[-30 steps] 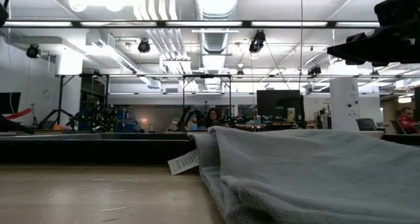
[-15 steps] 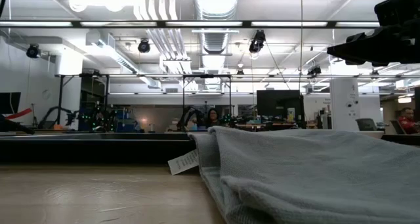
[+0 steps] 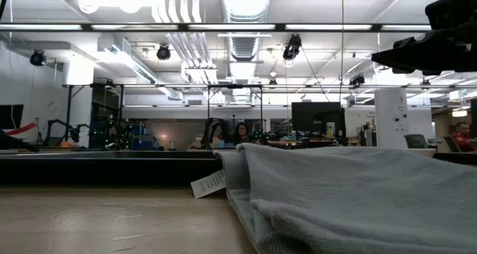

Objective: Set up tray
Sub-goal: Put the orange cup on the black table tray

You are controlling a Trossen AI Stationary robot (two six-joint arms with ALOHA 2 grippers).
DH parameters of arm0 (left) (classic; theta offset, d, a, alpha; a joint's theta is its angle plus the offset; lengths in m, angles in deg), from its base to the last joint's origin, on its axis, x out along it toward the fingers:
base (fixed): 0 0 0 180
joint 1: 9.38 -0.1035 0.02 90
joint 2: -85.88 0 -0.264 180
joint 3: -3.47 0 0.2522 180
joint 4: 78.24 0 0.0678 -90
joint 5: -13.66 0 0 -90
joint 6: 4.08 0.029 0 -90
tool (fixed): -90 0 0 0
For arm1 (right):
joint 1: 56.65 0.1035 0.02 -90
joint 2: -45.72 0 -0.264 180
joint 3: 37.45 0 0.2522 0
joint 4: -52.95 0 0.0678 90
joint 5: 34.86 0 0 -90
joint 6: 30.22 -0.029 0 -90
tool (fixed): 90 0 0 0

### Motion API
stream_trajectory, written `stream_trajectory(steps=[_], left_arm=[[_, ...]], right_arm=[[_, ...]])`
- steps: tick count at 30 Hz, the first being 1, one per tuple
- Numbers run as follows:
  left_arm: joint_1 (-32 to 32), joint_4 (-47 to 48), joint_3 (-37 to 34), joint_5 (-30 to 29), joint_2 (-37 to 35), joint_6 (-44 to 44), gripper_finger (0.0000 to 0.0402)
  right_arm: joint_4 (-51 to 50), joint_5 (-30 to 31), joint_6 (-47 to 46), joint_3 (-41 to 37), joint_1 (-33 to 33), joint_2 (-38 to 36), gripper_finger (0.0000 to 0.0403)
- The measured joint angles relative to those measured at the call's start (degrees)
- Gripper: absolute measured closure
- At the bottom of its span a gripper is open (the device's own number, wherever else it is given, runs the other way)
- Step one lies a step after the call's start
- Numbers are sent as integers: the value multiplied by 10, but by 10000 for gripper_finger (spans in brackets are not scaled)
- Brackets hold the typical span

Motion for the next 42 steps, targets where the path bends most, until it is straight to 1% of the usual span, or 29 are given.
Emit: stream_trajectory(steps=[6, 12, 17, 20, 24, 27, 32, 42], left_arm=[[-1, -4, 0, 0, -5, 0, 400], [-3, -6, 0, -4, -28, -11, 400], [-22, 0, 0, -44, -60, -12, 401], [-41, 19, 0, -50, -77, -9, 401], [-73, 82, 0, -49, -96, 4, 401], [-107, 118, 0, -49, -109, 33, 401], [-168, 118, 0, -65, -128, 110, 401], [-294, 118, 0, -66, -134, 245, 401]], right_arm=[[0, 0, 1, 0, 0, 0, 275], [0, 0, 0, 0, 0, 0, 275], [0, 0, 0, 0, 0, 0, 275], [0, 0, 0, 0, 0, 0, 275], [0, 0, 0, 0, 0, 0, 275], [0, 0, 1, 0, 0, 0, 275], [0, 0, 1, 0, 0, 0, 275], [0, 0, -1, 0, 0, 0, 275]])
